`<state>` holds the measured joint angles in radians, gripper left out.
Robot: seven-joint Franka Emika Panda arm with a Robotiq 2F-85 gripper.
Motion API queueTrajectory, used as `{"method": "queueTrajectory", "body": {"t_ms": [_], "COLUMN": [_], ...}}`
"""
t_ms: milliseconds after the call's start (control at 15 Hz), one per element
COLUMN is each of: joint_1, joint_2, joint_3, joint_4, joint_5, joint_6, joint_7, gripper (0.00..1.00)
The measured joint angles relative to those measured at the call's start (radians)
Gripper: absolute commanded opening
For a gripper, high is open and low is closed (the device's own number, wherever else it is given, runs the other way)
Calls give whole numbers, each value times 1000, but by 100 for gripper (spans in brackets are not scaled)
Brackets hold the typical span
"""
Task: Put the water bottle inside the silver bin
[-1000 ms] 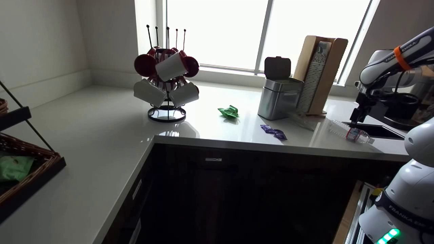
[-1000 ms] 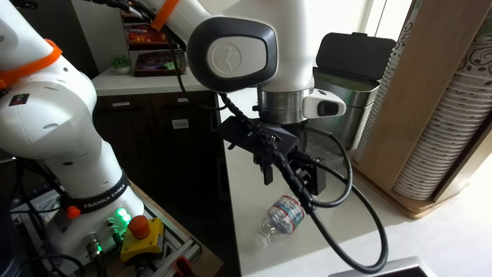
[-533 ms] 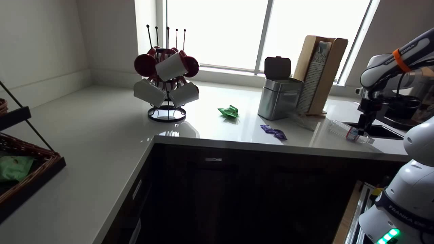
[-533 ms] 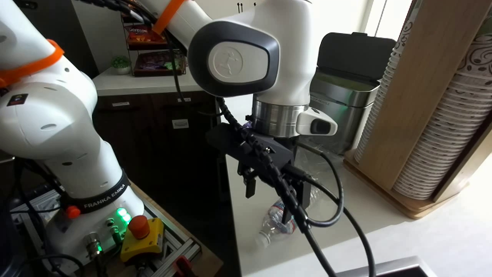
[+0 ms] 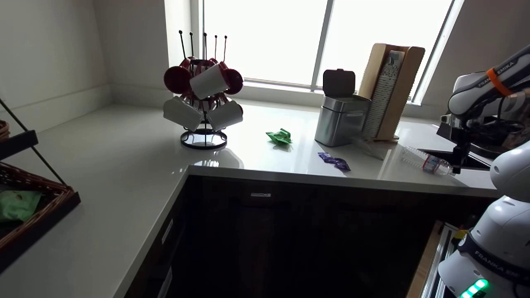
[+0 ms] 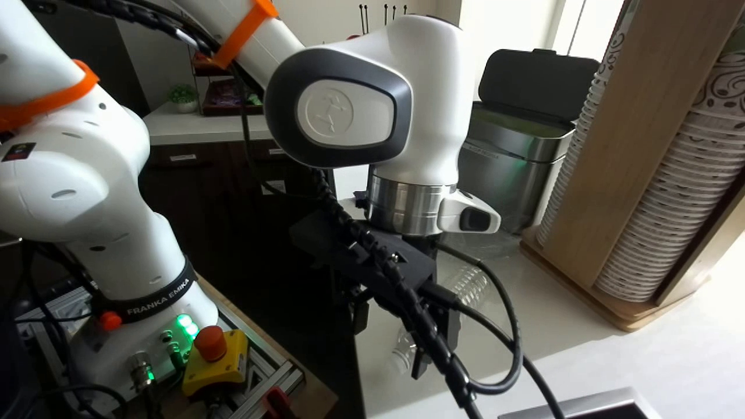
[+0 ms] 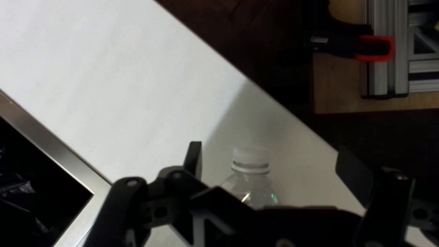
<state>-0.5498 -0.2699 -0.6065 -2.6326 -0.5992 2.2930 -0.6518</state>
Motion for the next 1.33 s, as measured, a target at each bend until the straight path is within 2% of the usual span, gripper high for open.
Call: {"method": "queueTrajectory", "body": {"t_ms": [133, 200, 267, 867, 1333], "joint_1": [-5, -7, -8, -9, -8], "joint_2": [0, 0, 1, 12, 21], "joint_3": [-4, -5, -7, -30, -34], "joint_4": [-11, -15, -18, -45, -46], "joint_5": [-20, -27, -29, -30, -20], "joint_6": [2, 3, 7, 112, 120], "joint_7": [1, 2, 2, 13, 7], "gripper": [99, 85, 75, 7, 7]}}
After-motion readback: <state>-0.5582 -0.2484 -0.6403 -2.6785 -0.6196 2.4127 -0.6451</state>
